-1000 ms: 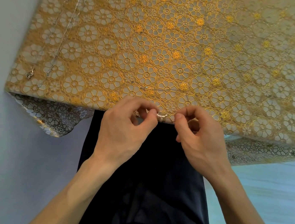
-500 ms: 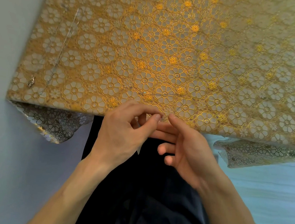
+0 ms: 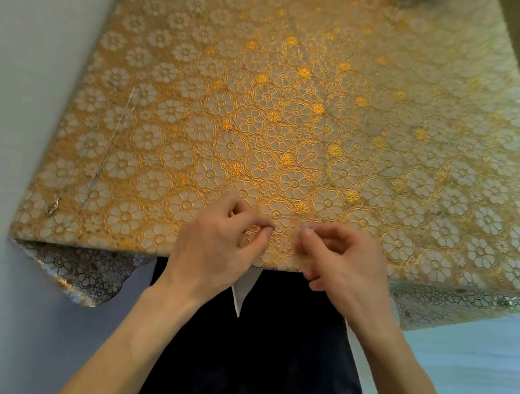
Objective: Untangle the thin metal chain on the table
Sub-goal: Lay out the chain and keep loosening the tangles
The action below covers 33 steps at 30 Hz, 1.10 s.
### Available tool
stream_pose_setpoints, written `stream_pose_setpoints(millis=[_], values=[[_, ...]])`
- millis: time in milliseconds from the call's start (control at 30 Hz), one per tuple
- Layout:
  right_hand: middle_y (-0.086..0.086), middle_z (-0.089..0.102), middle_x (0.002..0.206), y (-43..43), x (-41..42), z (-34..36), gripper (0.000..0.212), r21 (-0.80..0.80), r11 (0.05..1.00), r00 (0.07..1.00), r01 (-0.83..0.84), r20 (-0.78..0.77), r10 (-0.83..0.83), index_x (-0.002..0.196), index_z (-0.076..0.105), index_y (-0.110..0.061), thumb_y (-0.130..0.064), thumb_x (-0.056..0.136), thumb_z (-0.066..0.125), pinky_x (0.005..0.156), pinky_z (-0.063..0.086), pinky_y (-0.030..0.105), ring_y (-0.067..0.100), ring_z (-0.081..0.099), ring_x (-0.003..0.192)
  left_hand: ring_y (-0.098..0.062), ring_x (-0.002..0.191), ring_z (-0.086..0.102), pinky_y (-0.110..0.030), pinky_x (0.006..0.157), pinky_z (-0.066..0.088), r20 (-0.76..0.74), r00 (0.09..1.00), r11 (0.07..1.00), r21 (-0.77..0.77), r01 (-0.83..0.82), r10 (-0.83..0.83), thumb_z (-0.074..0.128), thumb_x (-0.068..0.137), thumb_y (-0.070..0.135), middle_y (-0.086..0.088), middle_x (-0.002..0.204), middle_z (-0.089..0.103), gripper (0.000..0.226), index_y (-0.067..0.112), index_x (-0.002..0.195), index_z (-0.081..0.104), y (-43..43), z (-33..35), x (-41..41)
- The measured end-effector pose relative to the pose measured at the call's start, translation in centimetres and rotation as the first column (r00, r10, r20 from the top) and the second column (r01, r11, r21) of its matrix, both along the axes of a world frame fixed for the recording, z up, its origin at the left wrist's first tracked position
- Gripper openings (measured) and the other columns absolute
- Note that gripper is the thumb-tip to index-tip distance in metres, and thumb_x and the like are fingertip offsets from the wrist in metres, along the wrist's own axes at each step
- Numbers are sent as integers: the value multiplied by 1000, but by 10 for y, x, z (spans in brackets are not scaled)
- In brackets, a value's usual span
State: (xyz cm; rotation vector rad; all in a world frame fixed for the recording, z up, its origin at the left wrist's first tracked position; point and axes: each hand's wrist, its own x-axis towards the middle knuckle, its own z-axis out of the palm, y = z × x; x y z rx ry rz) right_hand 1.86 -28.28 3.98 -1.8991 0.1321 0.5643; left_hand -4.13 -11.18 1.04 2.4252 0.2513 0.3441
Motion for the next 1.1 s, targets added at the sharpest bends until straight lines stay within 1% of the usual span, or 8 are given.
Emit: stream_pose_setpoints(millis=[67,133,333,500,700,900,1033,1100], values=[[-6,74,71,-8,-4,-4,14,-142,989,995,-30,93,43,86,71,-24,-38,89,73,53,61,36,14,67,52,-9,68,50,-33,53,48,1,1000,1000,-3,-2,2,66,87,40,9,80,49,14,33,93,76,-3,-5,-1],[-10,73,71,-14,-8,-8,14,-179,983,981,-47,177,80,83,70,-28,-41,87,75,60,61,39,11,69,55,-10,69,51,-30,56,46,19,1000,1000,-20,-3,3,65,87,40,8,79,50,16,30,92,77,-5,-8,-3],[-18,71,75,-9,-21,-14,5,-97,978,935,-183,290,204,88,74,-30,-26,88,76,58,52,21,10,68,64,-8,68,52,-15,62,39,19,1000,989,-150,9,-7,67,86,38,13,78,50,15,28,90,78,-7,-6,-7],[-11,71,73,-1,-23,-21,6,-13,987,963,-163,215,162,87,74,-29,-22,89,74,55,57,37,14,67,59,-10,70,54,-23,60,44,-25,999,974,-226,-27,22,72,84,33,11,79,52,10,28,90,78,-5,-7,-8],[-9,69,68,2,-16,-20,7,19,989,979,-147,146,143,85,73,-27,-23,91,72,49,49,19,10,67,53,-12,70,55,-33,60,48,-23,1000,977,-214,-18,14,72,84,34,10,79,53,9,32,90,78,-6,-7,-8],[-10,71,67,3,-14,-20,9,-31,986,978,-166,123,169,82,72,-28,-28,91,71,55,51,29,10,69,54,-13,68,54,-39,58,47,10,1000,981,-193,7,-5,71,84,34,6,78,53,12,32,92,79,-7,-7,-8],[-8,72,69,5,-13,-19,17,-93,981,978,-170,108,179,82,72,-29,-43,90,67,67,59,47,13,70,63,-15,67,54,-40,57,47,29,1000,980,-197,17,-11,73,84,31,4,78,54,12,30,94,80,-7,-8,-9],[-11,72,70,7,-14,-17,18,-116,978,977,-175,102,187,83,71,-31,-47,88,65,68,60,49,13,71,64,-15,68,54,-40,59,48,38,999,981,-193,23,-16,73,85,29,4,79,54,12,29,95,80,-7,-8,-10]])
